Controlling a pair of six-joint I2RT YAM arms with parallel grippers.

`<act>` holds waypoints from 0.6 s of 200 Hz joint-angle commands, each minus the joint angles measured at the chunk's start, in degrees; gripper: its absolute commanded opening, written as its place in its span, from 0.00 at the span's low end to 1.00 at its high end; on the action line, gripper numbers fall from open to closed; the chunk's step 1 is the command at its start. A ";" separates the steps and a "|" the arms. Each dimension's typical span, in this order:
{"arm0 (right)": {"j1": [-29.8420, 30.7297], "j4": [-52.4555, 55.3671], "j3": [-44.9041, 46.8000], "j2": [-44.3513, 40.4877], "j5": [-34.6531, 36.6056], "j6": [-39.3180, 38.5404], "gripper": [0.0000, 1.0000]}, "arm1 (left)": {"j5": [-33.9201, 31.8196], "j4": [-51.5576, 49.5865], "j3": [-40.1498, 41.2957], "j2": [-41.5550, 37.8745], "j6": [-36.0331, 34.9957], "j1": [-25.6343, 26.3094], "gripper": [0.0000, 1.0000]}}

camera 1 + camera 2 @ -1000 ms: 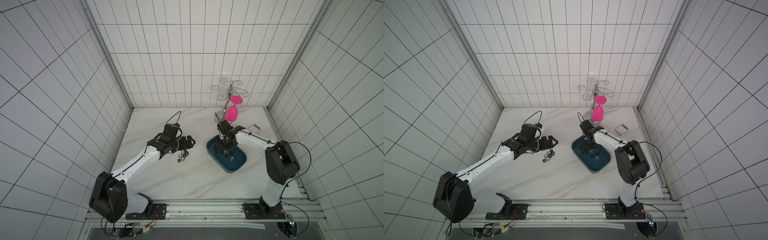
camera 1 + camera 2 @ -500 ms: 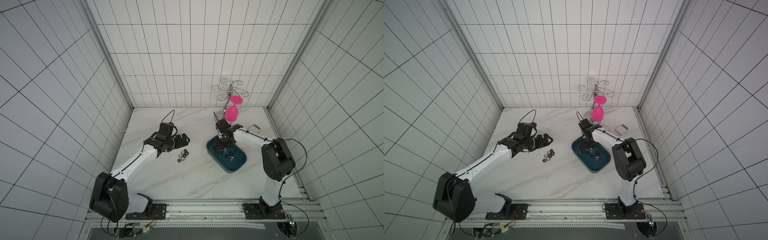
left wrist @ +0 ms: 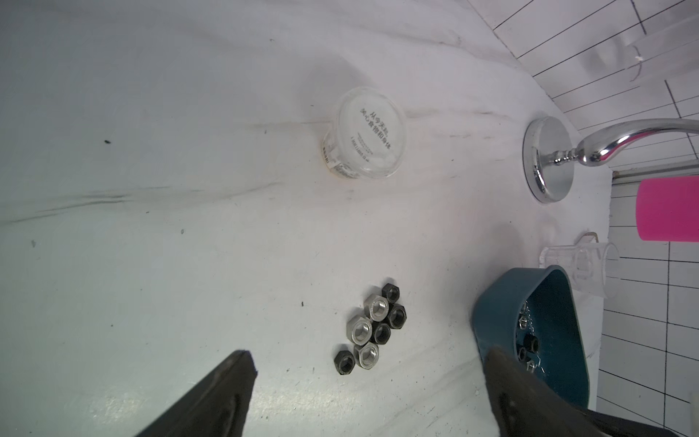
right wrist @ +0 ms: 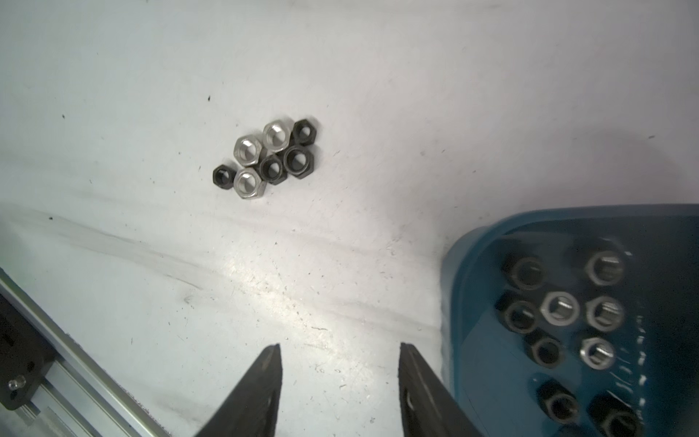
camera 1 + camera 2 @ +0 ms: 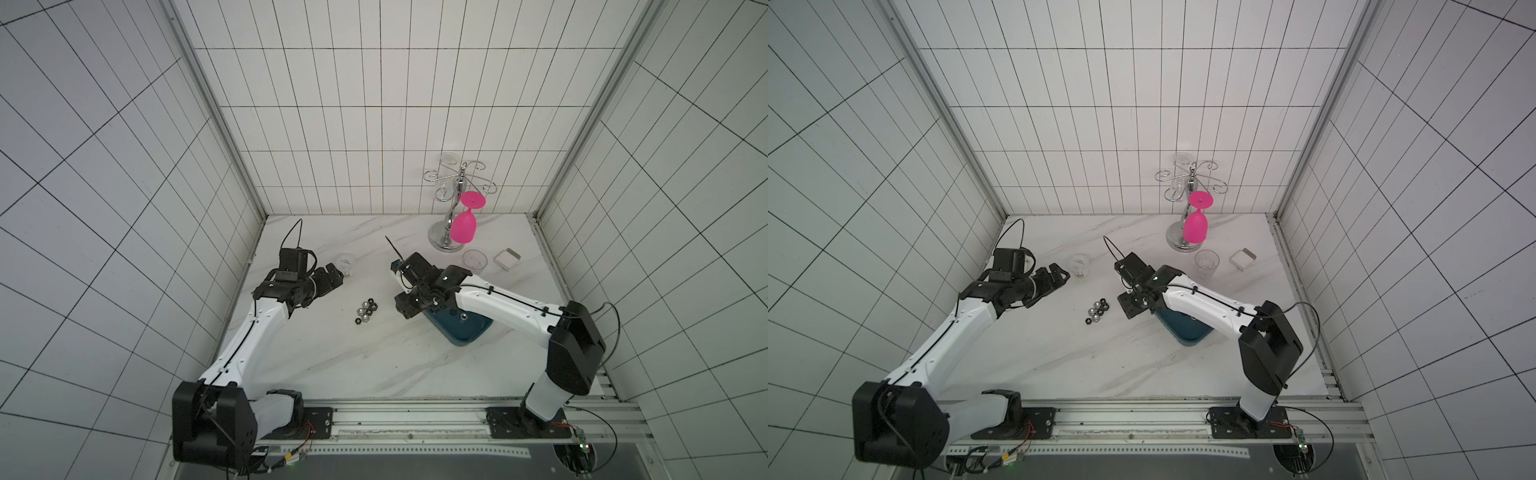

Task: Put the nuts on the desktop into the storage box
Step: Pick up the nut from the center of the board.

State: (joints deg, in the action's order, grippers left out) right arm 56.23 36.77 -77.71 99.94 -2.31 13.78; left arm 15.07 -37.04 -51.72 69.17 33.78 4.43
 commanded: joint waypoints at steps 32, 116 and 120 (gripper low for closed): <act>2.39 -1.96 -5.25 12.47 -0.11 -0.19 0.51 | 1.06 -1.69 2.24 -3.56 -1.48 -1.70 0.98; 2.62 0.49 -19.35 26.28 0.81 -4.14 0.51 | 1.16 -3.96 1.96 -4.58 -3.63 -3.38 0.98; 2.66 0.58 -20.07 27.00 0.86 -4.28 0.51 | 1.17 -4.04 1.87 -4.57 -3.81 -3.55 0.98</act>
State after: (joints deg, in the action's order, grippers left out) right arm 58.26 35.46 -93.89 123.79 -2.26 11.18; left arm 16.14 -40.34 -49.80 65.30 31.83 1.78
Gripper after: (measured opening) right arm 0.507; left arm 0.981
